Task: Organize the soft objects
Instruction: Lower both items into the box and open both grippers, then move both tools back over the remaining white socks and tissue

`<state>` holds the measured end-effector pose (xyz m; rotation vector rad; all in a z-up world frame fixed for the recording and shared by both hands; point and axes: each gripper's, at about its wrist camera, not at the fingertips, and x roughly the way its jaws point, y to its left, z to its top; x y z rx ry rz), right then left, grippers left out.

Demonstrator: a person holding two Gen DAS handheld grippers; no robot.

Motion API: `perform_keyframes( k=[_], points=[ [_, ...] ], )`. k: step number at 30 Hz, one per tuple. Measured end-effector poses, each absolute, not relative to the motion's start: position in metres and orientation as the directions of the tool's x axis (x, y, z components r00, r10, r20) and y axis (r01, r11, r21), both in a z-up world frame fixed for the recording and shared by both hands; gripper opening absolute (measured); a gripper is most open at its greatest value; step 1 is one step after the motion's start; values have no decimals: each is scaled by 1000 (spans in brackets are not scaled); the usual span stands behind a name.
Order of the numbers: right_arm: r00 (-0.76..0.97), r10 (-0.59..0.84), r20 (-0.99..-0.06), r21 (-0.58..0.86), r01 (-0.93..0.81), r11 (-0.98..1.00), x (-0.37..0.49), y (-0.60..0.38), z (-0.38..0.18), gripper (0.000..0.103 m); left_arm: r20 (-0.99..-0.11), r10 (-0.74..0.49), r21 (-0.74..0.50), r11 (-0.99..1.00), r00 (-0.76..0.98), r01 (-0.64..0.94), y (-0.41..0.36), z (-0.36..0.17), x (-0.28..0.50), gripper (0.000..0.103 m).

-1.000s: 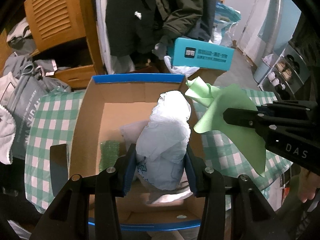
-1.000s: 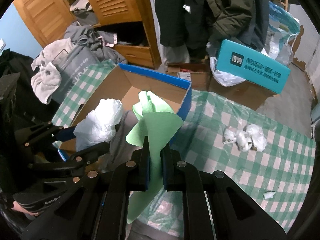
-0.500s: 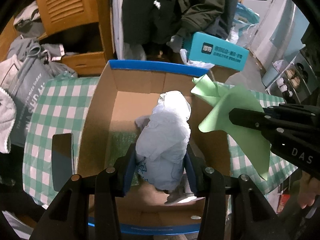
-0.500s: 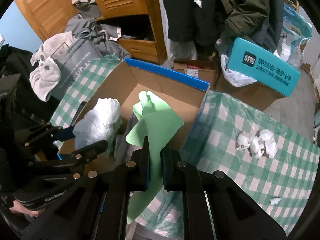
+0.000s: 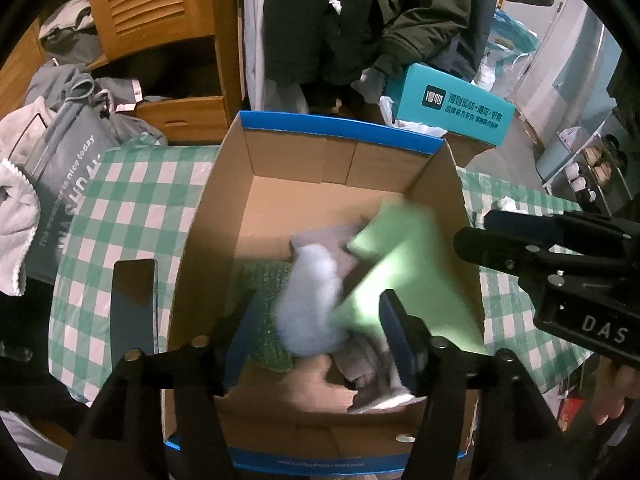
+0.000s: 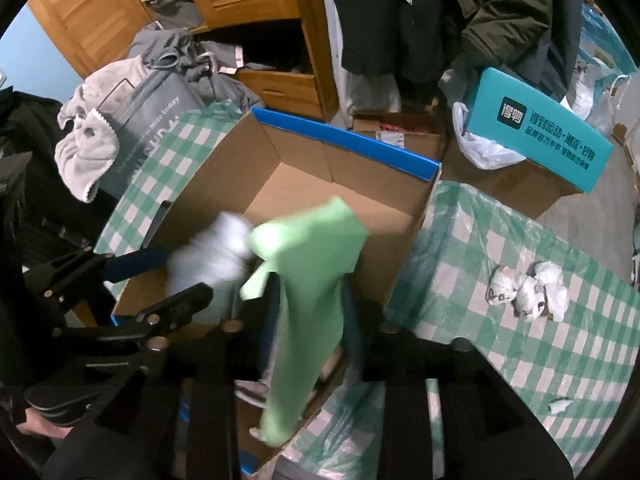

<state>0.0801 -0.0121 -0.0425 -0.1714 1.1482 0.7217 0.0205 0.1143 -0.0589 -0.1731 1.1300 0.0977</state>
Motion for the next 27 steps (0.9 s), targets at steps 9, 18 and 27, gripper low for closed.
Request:
perform_keyframes(
  k=[9,18,27],
  points=[
    [244,421,-874,220,-574,789,83,-27,-38,55,-903,1,-76,984,429,-162,112,-57,20,74],
    [263,400,-878,207,-543,813,82,-52,-39,63,-897,-10,-78,988,442,-136,99,-50,21,77],
    [286,374,-882,204,-483,852,83,-92,-45,66,-894,-23,-67,994,448,-83,71,-45,24,77]
  ],
)
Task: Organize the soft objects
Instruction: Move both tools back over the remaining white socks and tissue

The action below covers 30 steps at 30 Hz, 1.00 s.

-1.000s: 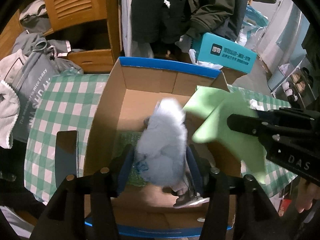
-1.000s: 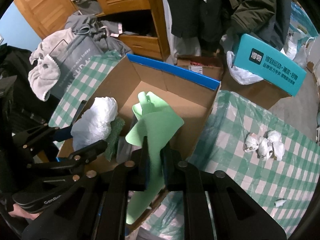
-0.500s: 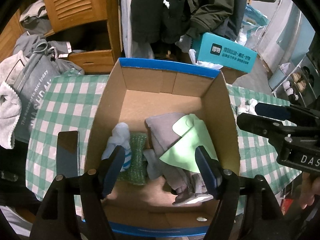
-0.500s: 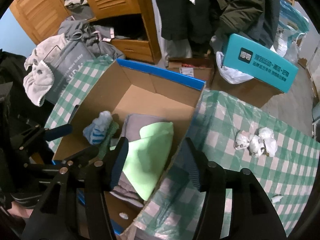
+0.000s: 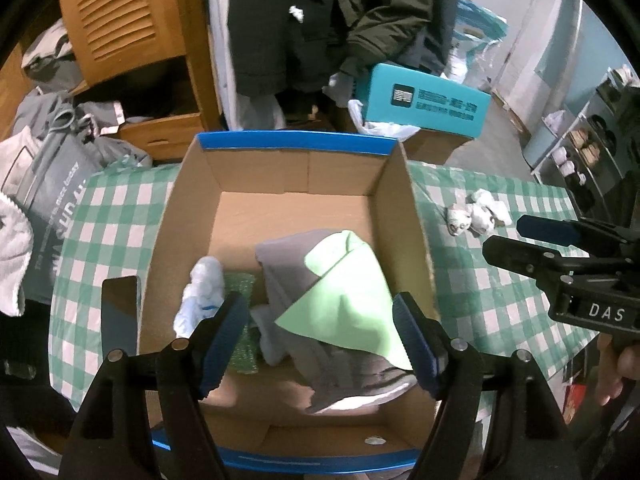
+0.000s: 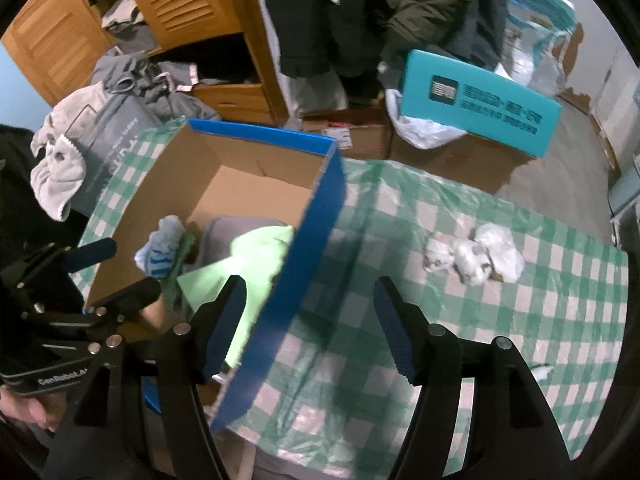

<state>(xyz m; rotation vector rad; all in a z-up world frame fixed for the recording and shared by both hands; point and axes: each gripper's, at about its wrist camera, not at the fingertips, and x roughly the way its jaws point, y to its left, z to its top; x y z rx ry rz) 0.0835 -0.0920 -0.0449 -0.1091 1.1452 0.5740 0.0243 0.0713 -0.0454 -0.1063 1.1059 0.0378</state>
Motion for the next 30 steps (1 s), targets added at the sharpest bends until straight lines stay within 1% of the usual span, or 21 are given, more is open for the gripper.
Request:
perform_keyframes(
  k=[14,30],
  points=[
    [310,338,-889,210,-380,901,87,-160,-54,67,-903,-10,-5,1000,429,13,21,-49,31,77],
    [331,283,-900,204,-252,946,93,-240,-73,68,-921,-24,17,995,388,101,-34,-62,47,77]
  ],
)
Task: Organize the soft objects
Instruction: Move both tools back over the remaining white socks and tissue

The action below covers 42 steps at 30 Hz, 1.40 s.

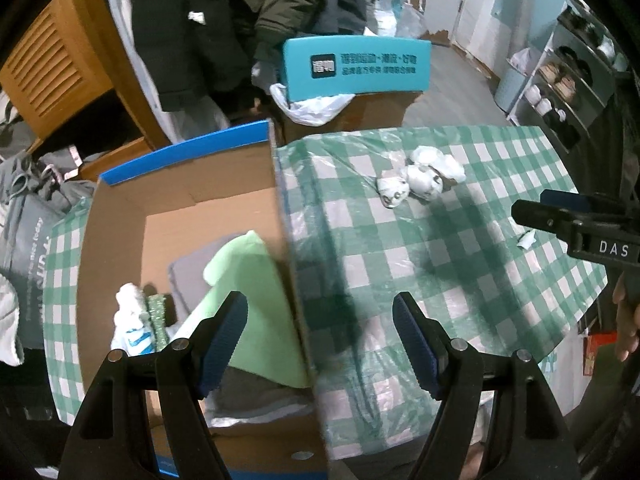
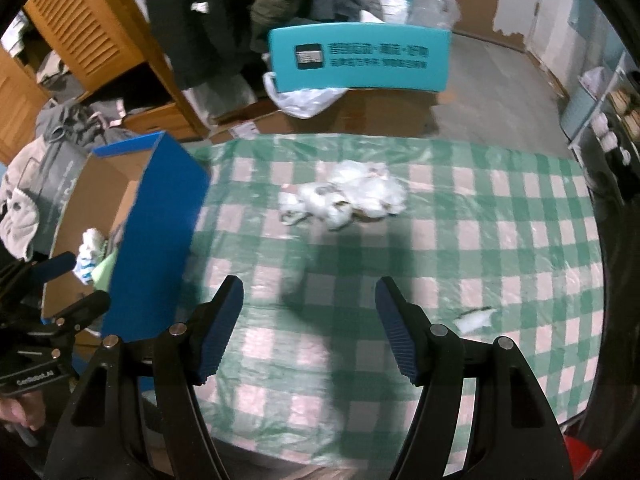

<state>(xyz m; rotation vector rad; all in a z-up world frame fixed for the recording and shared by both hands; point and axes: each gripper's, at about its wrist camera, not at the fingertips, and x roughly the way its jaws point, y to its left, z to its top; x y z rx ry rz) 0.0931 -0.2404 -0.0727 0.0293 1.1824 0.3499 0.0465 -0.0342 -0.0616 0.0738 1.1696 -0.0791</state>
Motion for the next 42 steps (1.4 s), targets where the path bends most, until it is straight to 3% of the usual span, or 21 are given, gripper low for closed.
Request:
perform_keyframes(
  k=[23,34,42],
  points=[
    [281,195,-940,188,-53,981,111,-343,-122,68,-945,-46,20,981,325,194,-112,-94,76,77],
    [180,168,-969,181,63,981,125,-381,-178,68,-956,-52,10,978,288,210,-137,-120,94,77],
    [153,166,-974,176,56,983,130,-374,-194,68,-967,-50,1,981,252,196,-144,-147,109,77]
  ],
)
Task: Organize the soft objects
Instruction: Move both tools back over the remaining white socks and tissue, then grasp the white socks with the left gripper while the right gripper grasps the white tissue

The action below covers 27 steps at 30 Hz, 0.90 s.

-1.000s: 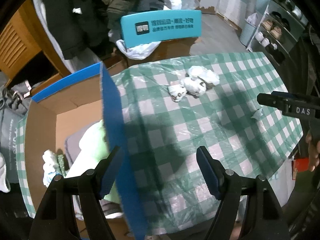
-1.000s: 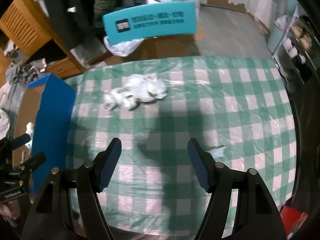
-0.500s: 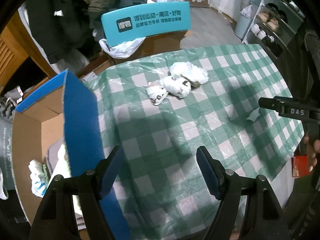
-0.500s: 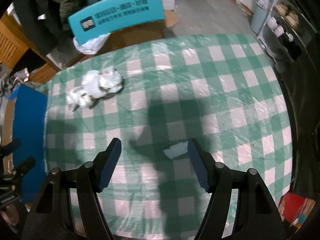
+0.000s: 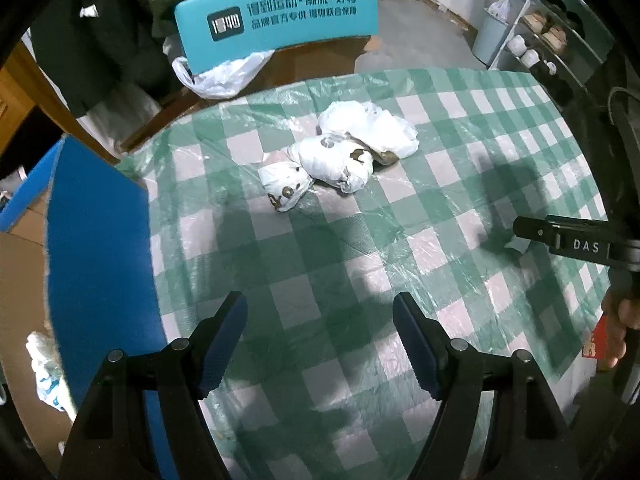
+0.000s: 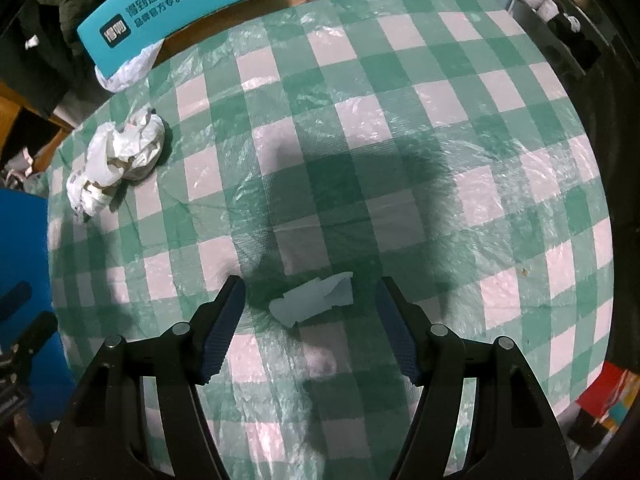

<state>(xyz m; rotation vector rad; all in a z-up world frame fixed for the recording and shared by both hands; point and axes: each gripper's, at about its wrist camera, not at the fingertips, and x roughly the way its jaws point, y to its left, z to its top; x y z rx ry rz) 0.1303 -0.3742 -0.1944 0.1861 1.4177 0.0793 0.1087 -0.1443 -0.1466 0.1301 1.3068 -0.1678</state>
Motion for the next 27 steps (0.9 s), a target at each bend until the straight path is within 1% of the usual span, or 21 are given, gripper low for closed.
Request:
perform_keyframes(
  k=[6,7,9,11,12,13,15,17,18,21,22,27],
  points=[
    [133,141,-981,146,29,989,133,-365,-208,68,-971,-56,-10,981,233,194,-146,-157,112,77],
    [126,139,-982,144,31,989,133,-364,-211,64,-970,-61,-15,981,234,192,-146,-156,113,77],
    [136,131,-982,136,32,990,133,-364,-212,61,-969,-71,-26,982,236,190,-146,-156,115,77],
    [144,112,-983,117,26,993,132,-363,-211,48,-968,-74,-29,982,239,185,-146,-155,118,77],
    [146,106,-984,111,25,994,132,-361,-211,45,-968,-76,-32,983,240,182,-146,-155,119,77],
    [149,88,-985,92,22,995,130,-360,-211,40,-967,-80,-37,983,241,178,-146,-155,121,77],
    [149,91,-985,95,19,995,128,-359,-211,38,-966,-87,-46,984,242,170,-145,-155,124,77],
    [149,98,-984,101,10,995,125,-357,-211,31,-966,-92,-53,985,243,162,-144,-155,127,77],
    [153,100,-983,102,9,995,126,-356,-211,30,-965,-95,-57,986,243,158,-143,-155,129,77],
    [173,127,-977,131,13,991,130,-359,-205,16,-963,-102,-65,986,249,154,-143,-155,135,77],
    [174,141,-975,145,15,989,131,-359,-204,9,-963,-103,-65,986,251,154,-143,-155,136,77],
    [177,201,-964,207,20,978,139,-360,-201,9,-960,-105,-64,985,260,160,-144,-154,146,77]
  ],
)
